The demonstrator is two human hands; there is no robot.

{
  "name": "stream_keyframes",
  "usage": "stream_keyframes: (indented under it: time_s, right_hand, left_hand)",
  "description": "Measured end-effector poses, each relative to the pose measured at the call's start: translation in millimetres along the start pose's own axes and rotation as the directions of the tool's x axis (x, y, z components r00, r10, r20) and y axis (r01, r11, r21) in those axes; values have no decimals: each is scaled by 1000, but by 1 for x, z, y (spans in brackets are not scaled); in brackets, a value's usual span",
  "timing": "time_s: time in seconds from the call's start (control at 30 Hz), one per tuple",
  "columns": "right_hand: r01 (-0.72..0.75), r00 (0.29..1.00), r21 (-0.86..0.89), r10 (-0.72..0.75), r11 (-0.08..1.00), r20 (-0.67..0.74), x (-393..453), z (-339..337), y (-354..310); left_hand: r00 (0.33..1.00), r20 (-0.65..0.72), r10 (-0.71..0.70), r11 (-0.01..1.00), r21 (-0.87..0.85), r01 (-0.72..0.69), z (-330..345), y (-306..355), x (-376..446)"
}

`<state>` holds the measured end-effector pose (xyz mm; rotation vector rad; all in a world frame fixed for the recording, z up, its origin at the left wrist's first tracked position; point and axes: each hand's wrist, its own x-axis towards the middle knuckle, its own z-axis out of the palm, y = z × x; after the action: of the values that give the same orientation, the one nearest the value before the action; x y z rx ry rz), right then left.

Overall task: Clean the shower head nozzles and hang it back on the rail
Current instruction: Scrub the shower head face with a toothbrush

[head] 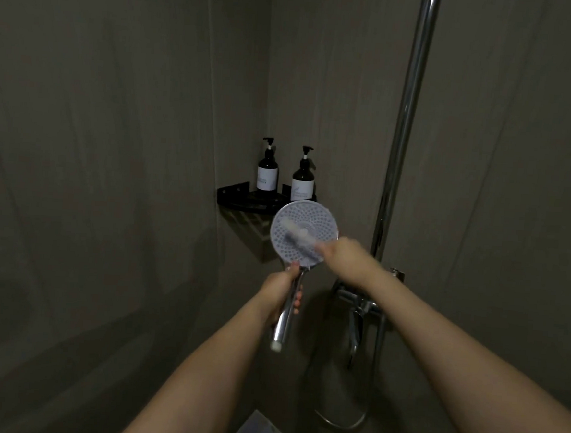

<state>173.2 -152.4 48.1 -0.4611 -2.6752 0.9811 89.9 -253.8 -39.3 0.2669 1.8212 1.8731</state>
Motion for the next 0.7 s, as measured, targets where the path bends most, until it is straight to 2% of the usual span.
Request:
stream_keyframes:
  time_s: [0.07,0.13,0.17,0.23,0.27,0.33,0.4,0.43,0.5,0.57,0.6,0.7]
  right_hand:
    - [-92,996,-24,92,995,-14,3,6,14]
    - [-116,985,-136,97,984,-142,5,5,26]
    - [-85,982,-179,52,980,-180,5,8,26]
    - [7,995,-202,-28,979,-100,2,19,24]
    - [-1,997,-219,-16,976,-75,-3,24,22]
    - [-120,987,-159,101,980,-123,-5,21,25]
    - [-182,961,-190,134,965,-244,-8,10,29]
    - [-182,956,-195,127,964,-263,-10,9,28]
    - [-54,979,-162,20,985,-205,-9,16,30]
    - [-146,983,-105,132,984,-125,-11,18,31]
    - [-189,971,-70,176,979,-160,-5,15,37]
    - [-178,954,-110,144,978,-263,-5,0,45]
  left_hand:
    - [1000,-1,-4,1000,-18,4,0,0,0]
    - [1000,-16,-9,1000,-22,9,-1,-1,1]
    - [1000,-22,-8,1000,-21,8,0,-2,1]
    - [1000,-12,-2,999,-32,2,2,-2,0]
    - [1000,-2,2,999,-42,-2,3,-2,-1]
    - [1000,18,1,999,-50,0,5,0,-4]
    - [1000,18,-4,999,-39,5,4,1,-5]
    - [1000,10,-7,999,-33,7,4,2,-5]
    - [1000,12,-9,999,-47,9,3,2,-4]
    - [1000,17,-9,998,-54,10,3,3,-5]
    - [1000,17,-12,999,-50,13,3,4,-7]
    - [1000,6,-20,1000,-23,20,-1,1,-7]
